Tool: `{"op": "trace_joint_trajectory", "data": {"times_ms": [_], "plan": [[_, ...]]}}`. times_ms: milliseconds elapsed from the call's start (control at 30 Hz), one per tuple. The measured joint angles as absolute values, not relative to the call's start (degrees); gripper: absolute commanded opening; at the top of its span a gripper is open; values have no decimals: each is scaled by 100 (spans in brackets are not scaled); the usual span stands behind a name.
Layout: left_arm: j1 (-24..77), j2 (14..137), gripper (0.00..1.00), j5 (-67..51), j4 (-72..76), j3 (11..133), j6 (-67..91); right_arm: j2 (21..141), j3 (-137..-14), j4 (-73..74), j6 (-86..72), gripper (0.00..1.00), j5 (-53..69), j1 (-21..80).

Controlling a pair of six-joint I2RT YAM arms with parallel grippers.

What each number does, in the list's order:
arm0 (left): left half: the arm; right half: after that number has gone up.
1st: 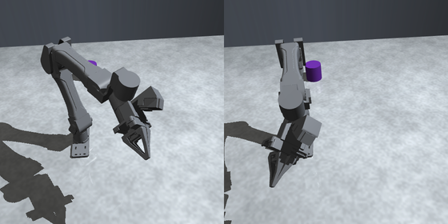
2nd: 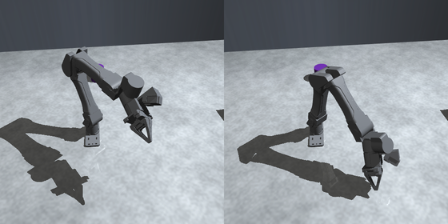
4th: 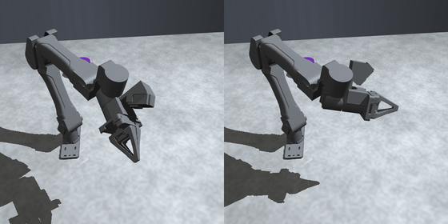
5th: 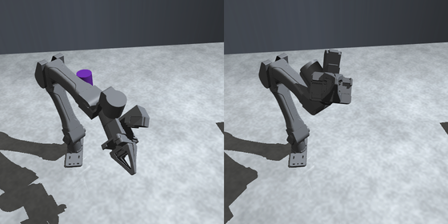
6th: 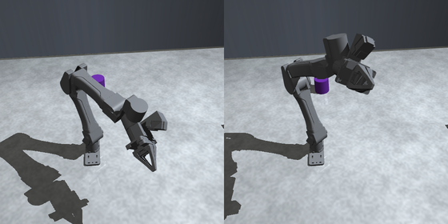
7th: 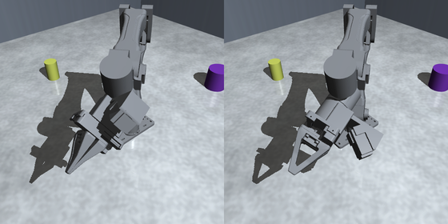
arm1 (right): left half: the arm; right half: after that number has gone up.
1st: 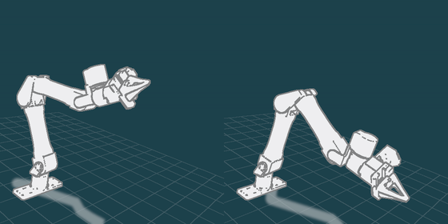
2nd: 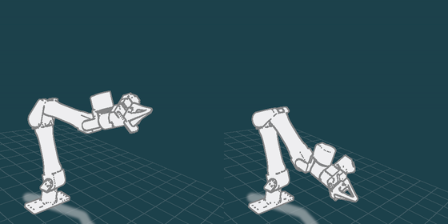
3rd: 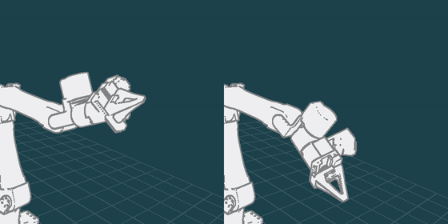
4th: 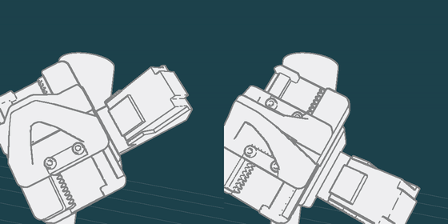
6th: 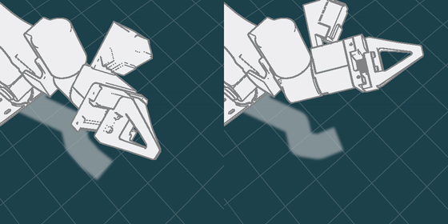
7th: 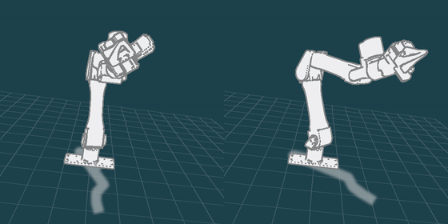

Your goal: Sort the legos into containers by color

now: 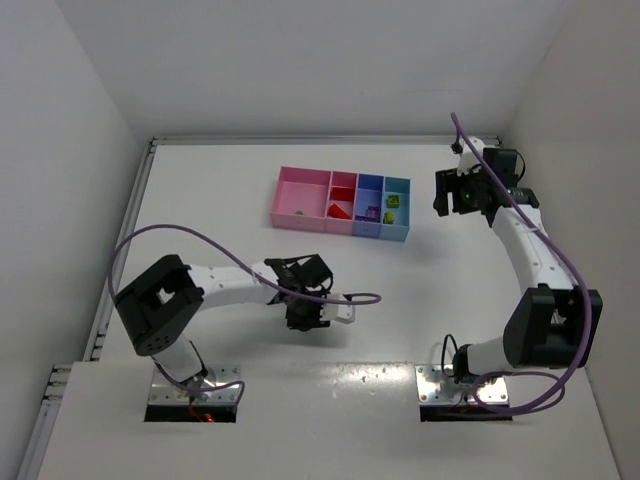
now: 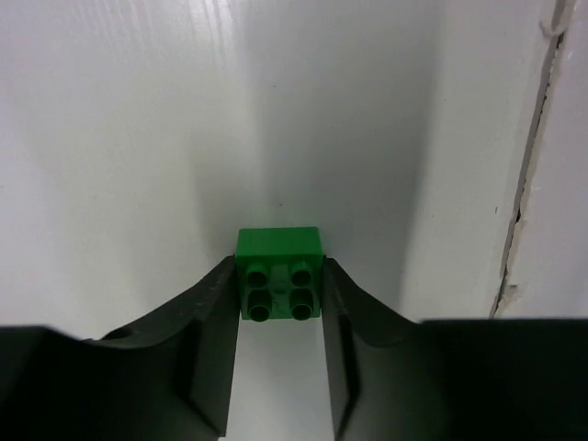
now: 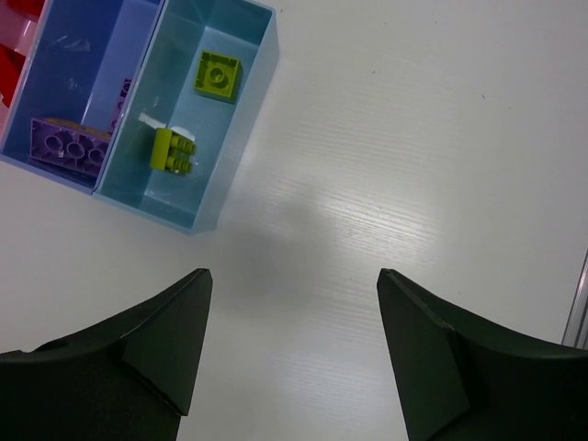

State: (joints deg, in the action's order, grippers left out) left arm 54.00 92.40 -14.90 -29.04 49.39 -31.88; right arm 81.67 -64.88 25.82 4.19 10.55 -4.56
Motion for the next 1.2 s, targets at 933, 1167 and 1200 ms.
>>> {"op": "trace_joint_trajectory", "data": {"times_ms": [933, 1167, 1200], "plan": [[2349, 10619, 24, -1125, -2950, 10180, -847, 8169, -6233, 2593, 292, 74, 1411, -436], [1990, 12280, 27, -1435, -3144, 11041, -270, 8169, -6204, 2593, 292, 74, 1415, -436], [1968, 12420, 27, -1466, -3157, 11124, -217, 8169, -6198, 2593, 292, 74, 1415, -436]]}}
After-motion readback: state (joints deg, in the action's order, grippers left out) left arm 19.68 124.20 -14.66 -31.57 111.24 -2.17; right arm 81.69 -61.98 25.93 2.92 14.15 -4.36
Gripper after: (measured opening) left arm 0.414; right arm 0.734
